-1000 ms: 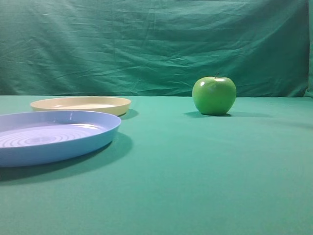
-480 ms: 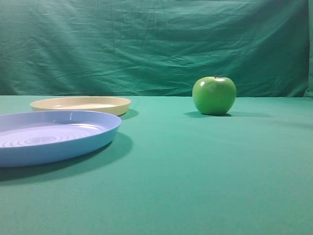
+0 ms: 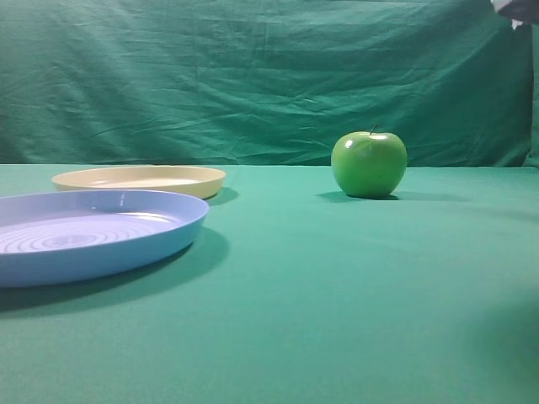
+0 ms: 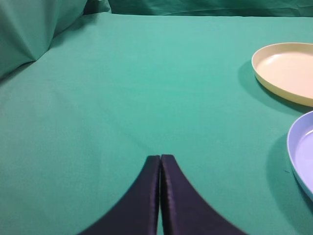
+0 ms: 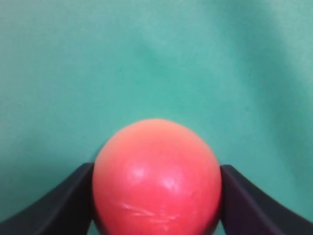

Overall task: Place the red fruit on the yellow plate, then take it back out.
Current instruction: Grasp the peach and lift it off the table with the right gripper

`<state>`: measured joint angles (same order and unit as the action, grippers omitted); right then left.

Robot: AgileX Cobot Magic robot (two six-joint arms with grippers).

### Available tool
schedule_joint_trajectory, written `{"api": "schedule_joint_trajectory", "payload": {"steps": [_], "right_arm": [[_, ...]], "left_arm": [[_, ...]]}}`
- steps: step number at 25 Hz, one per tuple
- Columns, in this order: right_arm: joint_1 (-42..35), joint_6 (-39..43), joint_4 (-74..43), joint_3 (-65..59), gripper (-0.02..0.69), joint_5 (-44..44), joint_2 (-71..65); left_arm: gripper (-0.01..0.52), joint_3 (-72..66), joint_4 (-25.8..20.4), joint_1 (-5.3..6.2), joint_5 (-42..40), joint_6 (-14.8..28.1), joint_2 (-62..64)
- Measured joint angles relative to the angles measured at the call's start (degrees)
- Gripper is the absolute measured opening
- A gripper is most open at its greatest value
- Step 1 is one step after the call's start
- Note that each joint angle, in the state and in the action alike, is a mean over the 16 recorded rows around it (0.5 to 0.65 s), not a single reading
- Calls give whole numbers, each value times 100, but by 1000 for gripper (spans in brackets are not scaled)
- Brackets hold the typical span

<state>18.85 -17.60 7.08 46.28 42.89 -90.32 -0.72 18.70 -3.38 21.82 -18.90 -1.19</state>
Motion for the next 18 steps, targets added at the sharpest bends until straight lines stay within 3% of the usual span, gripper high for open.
{"api": "schedule_joint_trajectory", "payload": {"steps": [10, 18], "right_arm": [[137, -90, 3, 1260, 199, 370, -232], [706, -271, 14, 3442, 171, 838, -694]], "left_arm": [[0, 0, 0, 0, 0, 0, 0], [0, 0, 0, 0, 0, 0, 0]]}}
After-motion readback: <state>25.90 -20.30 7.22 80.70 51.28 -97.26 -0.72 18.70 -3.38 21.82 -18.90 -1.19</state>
